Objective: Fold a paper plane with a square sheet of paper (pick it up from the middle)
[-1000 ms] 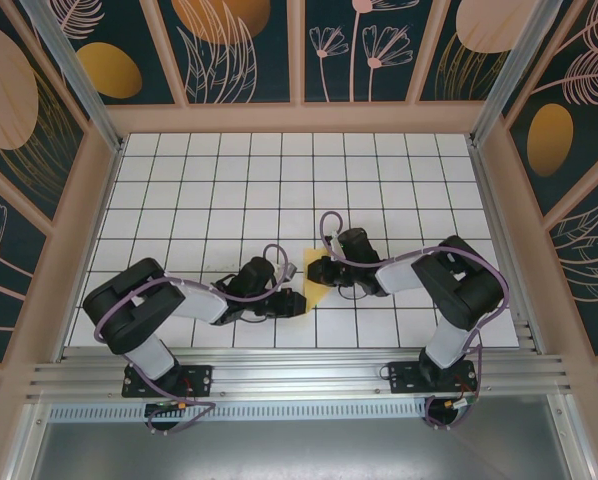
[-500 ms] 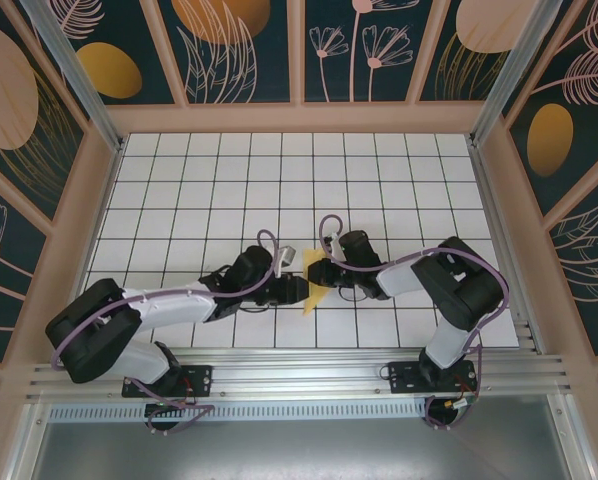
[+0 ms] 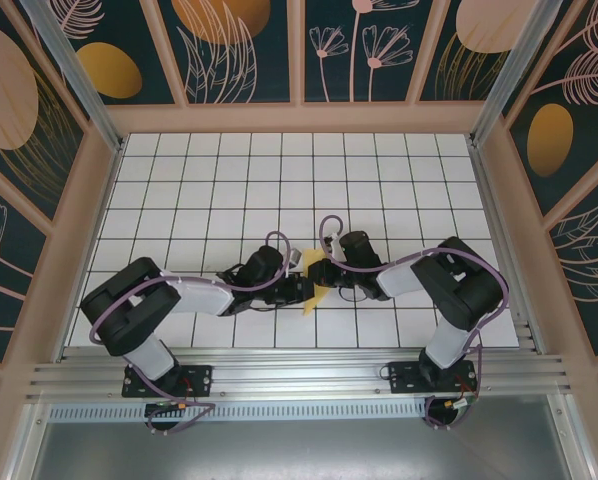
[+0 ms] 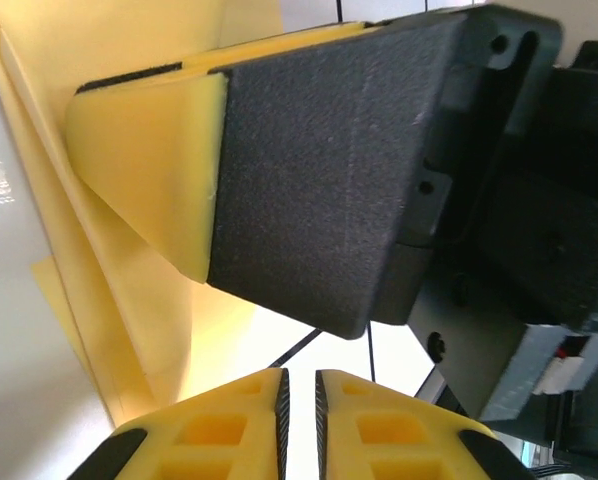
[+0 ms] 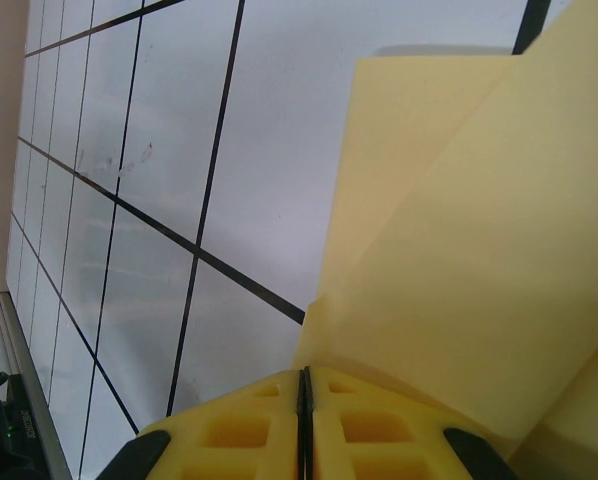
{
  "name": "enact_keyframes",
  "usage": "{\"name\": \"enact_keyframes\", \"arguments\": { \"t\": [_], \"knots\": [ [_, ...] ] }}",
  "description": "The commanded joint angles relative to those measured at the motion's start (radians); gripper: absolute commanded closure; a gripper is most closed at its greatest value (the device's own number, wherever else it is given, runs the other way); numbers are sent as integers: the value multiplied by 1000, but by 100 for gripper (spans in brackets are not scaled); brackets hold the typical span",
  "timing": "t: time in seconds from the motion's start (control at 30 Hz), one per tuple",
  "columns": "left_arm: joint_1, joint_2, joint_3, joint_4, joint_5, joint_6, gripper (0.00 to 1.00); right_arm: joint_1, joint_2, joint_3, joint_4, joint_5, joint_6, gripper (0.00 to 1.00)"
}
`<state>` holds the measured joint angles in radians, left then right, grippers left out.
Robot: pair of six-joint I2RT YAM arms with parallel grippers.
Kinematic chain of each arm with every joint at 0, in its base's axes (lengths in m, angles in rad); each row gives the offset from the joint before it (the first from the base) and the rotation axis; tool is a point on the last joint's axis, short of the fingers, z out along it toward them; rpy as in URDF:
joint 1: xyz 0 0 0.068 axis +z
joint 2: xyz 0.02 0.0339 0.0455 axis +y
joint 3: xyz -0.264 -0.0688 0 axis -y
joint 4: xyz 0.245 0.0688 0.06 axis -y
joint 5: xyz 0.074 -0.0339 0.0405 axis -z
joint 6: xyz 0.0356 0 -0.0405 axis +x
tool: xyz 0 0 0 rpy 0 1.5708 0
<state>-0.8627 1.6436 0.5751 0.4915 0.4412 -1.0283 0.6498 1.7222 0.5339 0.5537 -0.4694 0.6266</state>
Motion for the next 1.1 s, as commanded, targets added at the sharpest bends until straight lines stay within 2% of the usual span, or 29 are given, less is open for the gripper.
{"name": "enact_keyframes", "arguments": {
  "t": [0.0,0.2,0.6,0.7,0.93,1.07],
  "knots": [
    [7,39,-1,55,45,-18,82,-1,69,-51,-166,99,-22,88],
    [7,65,-35,69,67,-18,82,-1,75,-46,-167,98,-21,88],
    [-12,151,-162,223,165,-70,80,-2,87,-38,-179,113,-20,88],
    [-27,154,-157,159,162,-51,81,-1,86,-37,-187,118,-18,88],
    [-67,132,-51,-220,47,84,85,-1,69,-33,-215,135,-17,88],
    [-74,114,-31,-288,28,98,86,-1,64,-29,-230,150,-16,88]
  ]
}}
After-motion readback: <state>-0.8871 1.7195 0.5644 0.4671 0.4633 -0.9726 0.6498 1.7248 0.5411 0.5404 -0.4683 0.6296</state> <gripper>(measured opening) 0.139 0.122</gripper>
